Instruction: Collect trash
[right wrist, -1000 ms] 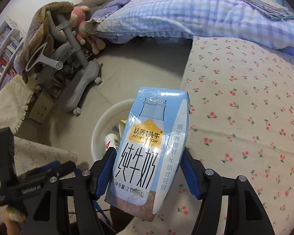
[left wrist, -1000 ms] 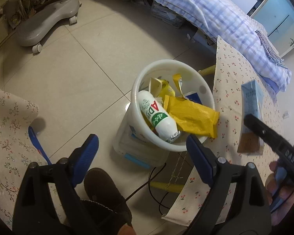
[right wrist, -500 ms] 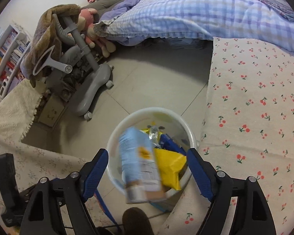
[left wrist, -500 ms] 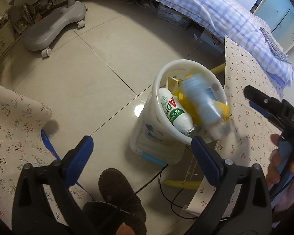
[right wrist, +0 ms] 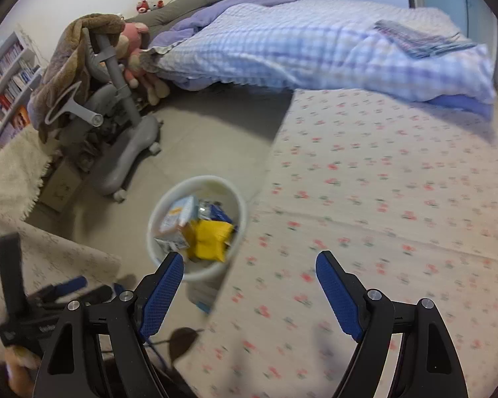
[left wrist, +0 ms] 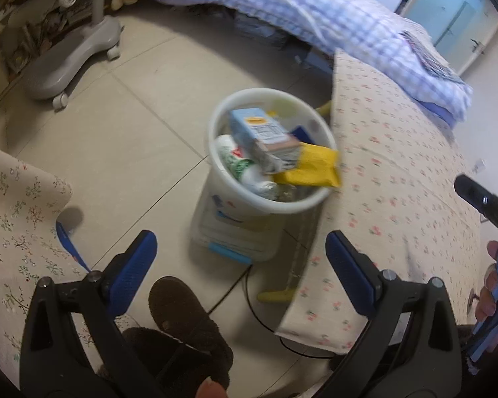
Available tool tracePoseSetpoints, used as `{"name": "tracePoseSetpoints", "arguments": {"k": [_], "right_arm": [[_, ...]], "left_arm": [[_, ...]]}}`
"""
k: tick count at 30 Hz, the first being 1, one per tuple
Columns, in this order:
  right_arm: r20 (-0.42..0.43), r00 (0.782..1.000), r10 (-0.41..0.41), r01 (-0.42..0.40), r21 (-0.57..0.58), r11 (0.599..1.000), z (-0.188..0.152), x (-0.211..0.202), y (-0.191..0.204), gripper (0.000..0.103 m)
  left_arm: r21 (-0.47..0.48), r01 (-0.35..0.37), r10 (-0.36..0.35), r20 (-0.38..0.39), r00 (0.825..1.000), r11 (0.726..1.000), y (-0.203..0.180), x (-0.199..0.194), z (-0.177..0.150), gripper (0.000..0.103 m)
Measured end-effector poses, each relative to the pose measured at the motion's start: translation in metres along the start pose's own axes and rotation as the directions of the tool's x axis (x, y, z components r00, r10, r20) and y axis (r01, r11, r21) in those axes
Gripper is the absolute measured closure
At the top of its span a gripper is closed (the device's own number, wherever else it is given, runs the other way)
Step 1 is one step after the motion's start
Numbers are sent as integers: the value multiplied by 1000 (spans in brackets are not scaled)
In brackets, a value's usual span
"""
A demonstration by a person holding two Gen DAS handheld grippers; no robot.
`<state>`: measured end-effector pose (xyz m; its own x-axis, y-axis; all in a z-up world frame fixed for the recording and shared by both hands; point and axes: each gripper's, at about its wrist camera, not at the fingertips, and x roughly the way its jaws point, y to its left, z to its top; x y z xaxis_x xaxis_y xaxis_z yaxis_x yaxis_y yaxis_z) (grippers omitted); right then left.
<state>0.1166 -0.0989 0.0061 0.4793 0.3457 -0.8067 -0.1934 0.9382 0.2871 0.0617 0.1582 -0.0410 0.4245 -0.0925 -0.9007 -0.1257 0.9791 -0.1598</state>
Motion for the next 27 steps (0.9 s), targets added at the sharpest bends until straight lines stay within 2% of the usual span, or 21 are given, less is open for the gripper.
{"name": "tracePoseSetpoints", "arguments": {"k": [5, 8, 14, 19, 22, 24, 27], "right_arm": [[22, 994, -108, 108, -8, 994, -40, -47, -24, 19], [35, 981, -189, 189, 1, 982, -66, -71, -33, 19], [128, 961, -245, 246, 4, 969, -114, -110, -35, 13], [185, 934, -304, 308, 7, 951, -137, -112, -38, 13], [216, 918, -332, 343, -16, 939, -142, -111, -35, 13], [244, 900, -360, 373, -7, 928, -143, -111, -36, 13], [244, 888, -389, 397, 17, 917, -143, -104, -40, 13]], "left_arm": [[57, 11, -13, 35, 999, 998, -32, -17, -20, 1], [98, 5, -13, 86, 996, 995, -52, -30, -37, 1], [145, -8, -14, 150, 989, 989, -77, -46, -65, 1], [161, -44, 8, 215, 977, 986, -87, -53, -76, 1], [163, -37, 0, 220, 976, 986, -91, -52, -80, 1], [173, -58, 14, 241, 970, 983, -95, -52, -82, 1], [183, -80, 29, 264, 964, 980, -102, -51, -86, 1]]}}
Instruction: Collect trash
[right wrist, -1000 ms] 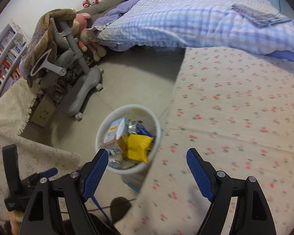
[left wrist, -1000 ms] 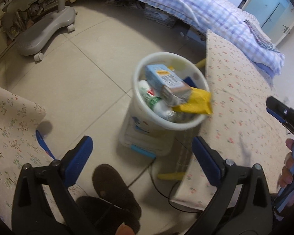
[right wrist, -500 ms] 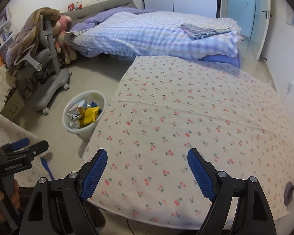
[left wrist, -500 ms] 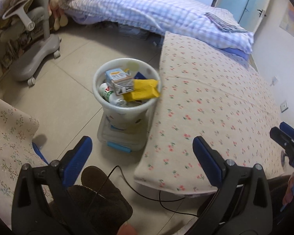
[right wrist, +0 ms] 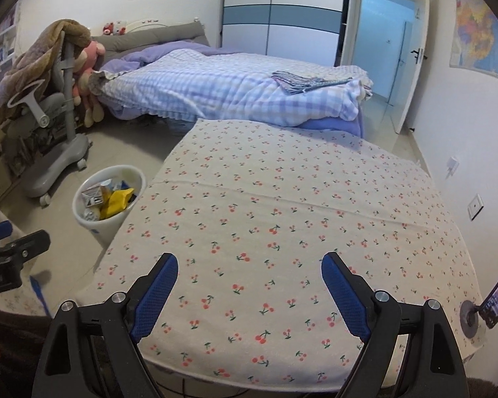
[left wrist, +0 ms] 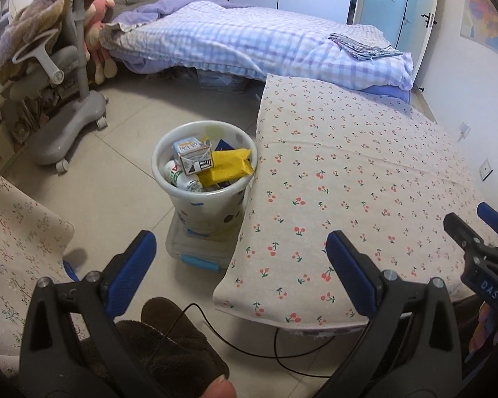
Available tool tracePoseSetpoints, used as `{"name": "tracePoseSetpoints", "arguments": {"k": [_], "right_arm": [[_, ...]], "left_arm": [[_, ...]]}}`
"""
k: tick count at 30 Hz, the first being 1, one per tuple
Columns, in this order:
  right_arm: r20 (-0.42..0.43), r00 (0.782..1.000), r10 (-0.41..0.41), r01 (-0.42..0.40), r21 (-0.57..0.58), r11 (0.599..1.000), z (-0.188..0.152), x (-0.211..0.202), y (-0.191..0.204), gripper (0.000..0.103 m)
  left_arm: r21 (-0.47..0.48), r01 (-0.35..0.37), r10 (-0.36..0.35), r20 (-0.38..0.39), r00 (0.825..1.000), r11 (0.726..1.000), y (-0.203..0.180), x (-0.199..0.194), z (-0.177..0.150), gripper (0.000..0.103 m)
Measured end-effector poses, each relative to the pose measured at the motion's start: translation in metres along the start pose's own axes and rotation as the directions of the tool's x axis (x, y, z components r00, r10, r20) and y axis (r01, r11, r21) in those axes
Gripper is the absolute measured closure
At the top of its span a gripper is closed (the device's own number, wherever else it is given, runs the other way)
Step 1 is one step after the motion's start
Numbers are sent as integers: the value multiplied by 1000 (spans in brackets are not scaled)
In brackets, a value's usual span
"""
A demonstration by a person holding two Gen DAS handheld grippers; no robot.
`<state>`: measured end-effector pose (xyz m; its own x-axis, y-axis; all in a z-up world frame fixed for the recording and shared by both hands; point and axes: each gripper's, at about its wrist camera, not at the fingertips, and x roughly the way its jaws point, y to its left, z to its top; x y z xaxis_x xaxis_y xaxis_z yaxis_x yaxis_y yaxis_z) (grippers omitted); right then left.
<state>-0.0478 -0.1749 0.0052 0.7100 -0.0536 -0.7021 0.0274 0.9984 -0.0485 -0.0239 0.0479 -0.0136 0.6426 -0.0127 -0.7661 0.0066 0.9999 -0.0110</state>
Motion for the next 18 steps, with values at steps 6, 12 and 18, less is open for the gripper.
{"name": "tracePoseSetpoints", "arguments": {"k": [6, 12, 18], "right_arm": [[-40, 999, 23, -21, 49, 999, -3, 9, -7, 13], [-27, 1000, 15, -14, 60, 998, -4, 4, -9, 13], [-25, 1000, 15, -13, 66, 998, -4, 5, -11, 13]], "left_arm": [[27, 18, -18, -8, 1000, 999, -12, 1, -5, 1], [47, 20, -20, 1, 1000, 999, -21, -2, -7, 1], [42, 23, -23, 6, 1000, 999, -21, -3, -7, 1]]}}
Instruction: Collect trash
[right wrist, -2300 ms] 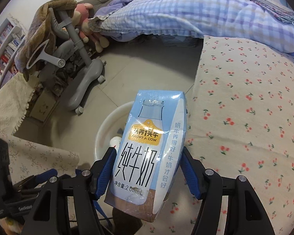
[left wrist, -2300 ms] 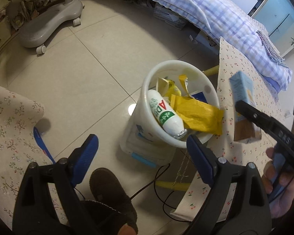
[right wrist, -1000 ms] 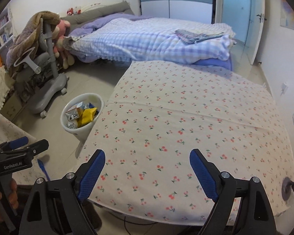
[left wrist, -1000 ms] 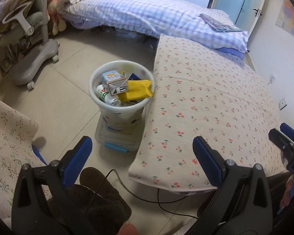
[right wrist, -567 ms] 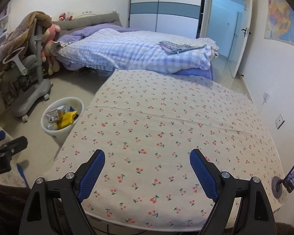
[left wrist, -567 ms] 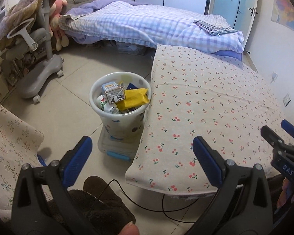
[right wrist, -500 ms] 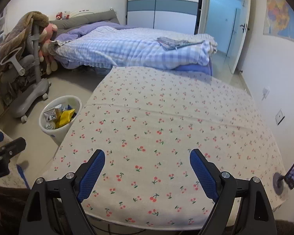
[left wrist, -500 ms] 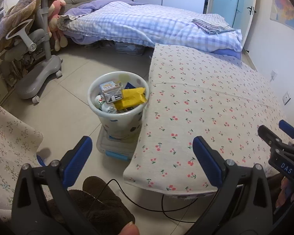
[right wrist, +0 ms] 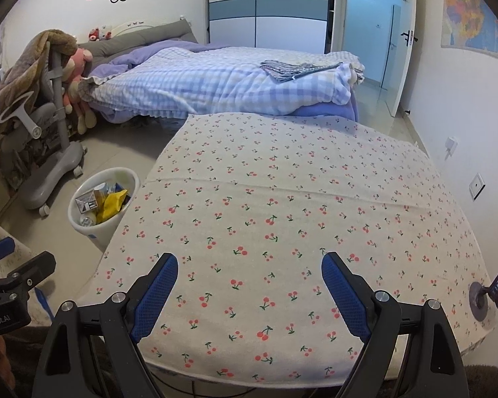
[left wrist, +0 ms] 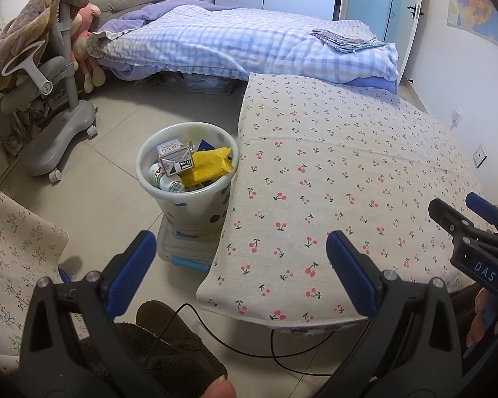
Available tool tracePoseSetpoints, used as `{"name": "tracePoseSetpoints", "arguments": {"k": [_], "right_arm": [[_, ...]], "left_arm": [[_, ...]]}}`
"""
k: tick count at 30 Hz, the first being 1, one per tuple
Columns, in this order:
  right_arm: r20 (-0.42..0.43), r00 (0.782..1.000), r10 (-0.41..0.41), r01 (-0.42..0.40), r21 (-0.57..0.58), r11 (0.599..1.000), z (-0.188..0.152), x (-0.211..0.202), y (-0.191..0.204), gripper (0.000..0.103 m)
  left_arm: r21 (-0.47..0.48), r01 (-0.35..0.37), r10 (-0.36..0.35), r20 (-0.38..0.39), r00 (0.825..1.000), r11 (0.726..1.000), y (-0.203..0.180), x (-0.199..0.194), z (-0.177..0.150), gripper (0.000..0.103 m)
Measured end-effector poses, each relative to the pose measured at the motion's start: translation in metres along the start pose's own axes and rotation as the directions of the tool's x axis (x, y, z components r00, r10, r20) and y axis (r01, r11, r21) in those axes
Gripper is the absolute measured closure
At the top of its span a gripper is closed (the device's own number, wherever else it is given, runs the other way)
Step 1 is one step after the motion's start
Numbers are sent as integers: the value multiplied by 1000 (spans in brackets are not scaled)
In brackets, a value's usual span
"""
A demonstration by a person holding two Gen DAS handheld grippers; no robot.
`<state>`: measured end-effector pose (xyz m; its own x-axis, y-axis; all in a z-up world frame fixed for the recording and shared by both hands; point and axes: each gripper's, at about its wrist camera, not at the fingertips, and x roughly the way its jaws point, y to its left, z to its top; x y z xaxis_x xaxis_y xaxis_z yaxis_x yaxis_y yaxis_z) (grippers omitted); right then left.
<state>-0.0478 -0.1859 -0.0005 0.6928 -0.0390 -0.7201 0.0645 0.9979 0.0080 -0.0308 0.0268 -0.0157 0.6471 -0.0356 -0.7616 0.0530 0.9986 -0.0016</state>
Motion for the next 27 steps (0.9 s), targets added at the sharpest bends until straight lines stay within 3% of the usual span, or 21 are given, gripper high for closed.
{"name": "tracePoseSetpoints", "arguments": {"k": [27], "right_arm": [[6, 1000, 7, -7, 14, 1000, 1, -1, 0, 13]], "left_arm": [[-14, 8, -8, -4, 1000, 1000, -1, 2, -4, 1]]}}
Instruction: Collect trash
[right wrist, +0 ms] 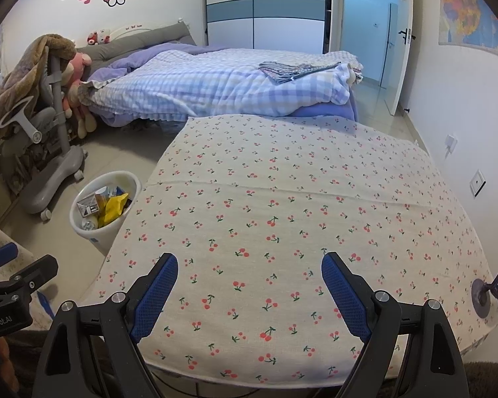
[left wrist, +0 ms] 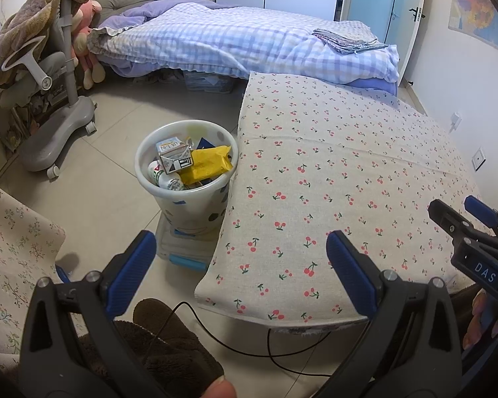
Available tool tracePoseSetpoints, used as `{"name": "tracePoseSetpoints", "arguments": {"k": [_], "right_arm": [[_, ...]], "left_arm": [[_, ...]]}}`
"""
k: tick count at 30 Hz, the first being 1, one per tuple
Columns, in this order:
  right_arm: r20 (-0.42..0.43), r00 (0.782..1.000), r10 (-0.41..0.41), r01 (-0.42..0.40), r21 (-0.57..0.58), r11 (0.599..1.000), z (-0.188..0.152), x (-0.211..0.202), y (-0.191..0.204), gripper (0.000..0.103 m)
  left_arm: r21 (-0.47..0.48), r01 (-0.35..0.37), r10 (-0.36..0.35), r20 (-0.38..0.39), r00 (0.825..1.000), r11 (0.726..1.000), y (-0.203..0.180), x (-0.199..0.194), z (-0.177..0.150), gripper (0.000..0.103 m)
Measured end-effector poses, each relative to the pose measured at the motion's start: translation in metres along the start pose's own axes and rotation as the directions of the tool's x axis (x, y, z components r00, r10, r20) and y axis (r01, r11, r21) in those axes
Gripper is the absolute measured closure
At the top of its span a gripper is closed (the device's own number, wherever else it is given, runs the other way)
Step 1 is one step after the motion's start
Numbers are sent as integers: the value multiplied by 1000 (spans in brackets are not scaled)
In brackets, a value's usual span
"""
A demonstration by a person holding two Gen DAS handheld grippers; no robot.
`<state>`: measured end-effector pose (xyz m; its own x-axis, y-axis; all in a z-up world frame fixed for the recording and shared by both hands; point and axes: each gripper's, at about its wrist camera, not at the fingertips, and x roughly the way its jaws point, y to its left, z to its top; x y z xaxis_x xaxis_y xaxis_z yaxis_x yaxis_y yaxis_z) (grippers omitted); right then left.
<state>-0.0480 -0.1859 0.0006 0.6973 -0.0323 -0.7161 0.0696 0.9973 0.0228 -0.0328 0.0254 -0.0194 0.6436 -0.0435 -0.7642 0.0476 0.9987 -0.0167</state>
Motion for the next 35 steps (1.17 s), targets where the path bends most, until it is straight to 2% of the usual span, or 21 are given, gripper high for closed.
{"name": "tracePoseSetpoints", "arguments": {"k": [27, 35], "right_arm": [[12, 1000, 3, -3, 22, 1000, -1, -6, 1, 13], [10, 1000, 10, -11, 32, 999, -1, -8, 3, 13]], "left_arm": [[-47, 17, -18, -20, 1000, 999, 6, 3, 6, 1], [-32, 11, -12, -21, 1000, 999, 2, 6, 6, 1]]}}
